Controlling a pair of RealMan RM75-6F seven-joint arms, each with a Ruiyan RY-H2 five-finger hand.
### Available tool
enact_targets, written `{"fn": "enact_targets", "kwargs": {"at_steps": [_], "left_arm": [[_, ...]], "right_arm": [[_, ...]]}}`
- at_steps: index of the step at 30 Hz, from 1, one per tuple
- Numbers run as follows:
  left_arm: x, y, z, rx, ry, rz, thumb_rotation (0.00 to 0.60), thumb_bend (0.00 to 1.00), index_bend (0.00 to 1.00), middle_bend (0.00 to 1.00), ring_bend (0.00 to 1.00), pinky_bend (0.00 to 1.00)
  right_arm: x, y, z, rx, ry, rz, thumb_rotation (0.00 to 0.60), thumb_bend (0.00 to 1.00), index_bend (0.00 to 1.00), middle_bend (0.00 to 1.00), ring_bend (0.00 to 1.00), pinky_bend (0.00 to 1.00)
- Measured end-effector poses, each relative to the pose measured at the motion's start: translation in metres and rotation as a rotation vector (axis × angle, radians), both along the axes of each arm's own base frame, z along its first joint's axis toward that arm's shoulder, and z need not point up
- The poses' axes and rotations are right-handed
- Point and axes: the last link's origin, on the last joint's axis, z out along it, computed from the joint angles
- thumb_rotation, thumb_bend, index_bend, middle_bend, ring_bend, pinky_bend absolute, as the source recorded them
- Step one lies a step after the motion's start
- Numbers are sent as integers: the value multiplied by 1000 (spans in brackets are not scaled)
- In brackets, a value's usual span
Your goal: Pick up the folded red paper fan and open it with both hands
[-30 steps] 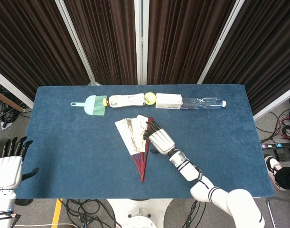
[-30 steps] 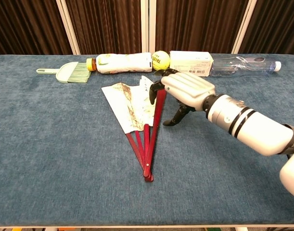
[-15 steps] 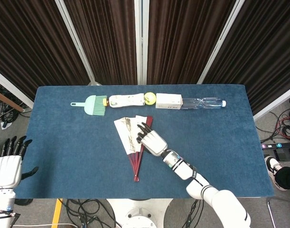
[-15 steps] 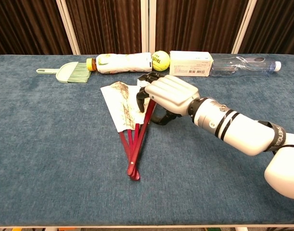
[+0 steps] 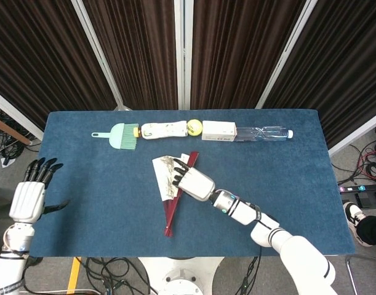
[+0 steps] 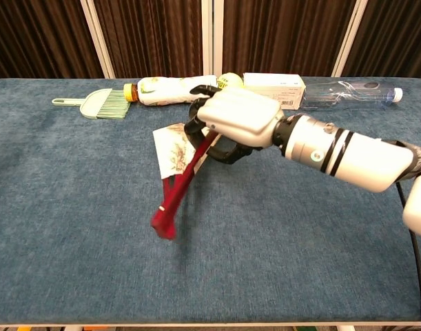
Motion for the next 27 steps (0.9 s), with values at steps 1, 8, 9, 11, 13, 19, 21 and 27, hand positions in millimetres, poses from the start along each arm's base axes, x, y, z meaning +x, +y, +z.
{"fn": "enact_targets", "kwargs": {"at_steps": [1,8,9,11,13,19,21,27], "left_arm": [[2,5,-2,-15,-26,-9,600,0,184,104,0,31],[25,44,-29,-181,-246,-47,600,0,184,104,0,36],[30,50,-34,-216,-291,-51,600,0,183,103,0,38],[39,58,-41,-268,-361,-59,600,0,177,103,0,39],[51,67,-51,-330,-448,-69,600,0,172,103,0,42],[94,88,-87,-501,-683,-108,600,0,169,103,0,45],[111,92,-100,-551,-729,-128,600,0,169,103,0,46],[133,97,-120,-569,-793,-133,600,0,225,199,126,113]], "right_arm": [[0,-1,6,4,-10,10,600,668,779,564,237,72],[7,-3,40,32,-101,15,600,668,787,569,241,75],[9,-4,44,36,-115,10,600,668,787,569,241,75],[14,-6,55,45,-149,-3,600,668,788,569,241,74],[21,-9,67,52,-182,-17,600,668,788,569,241,74],[46,-21,94,42,-259,-63,600,667,786,569,240,75],[54,-24,99,31,-269,-72,600,667,782,569,240,75],[79,-30,106,-21,-288,-98,600,666,765,568,241,75]]}}
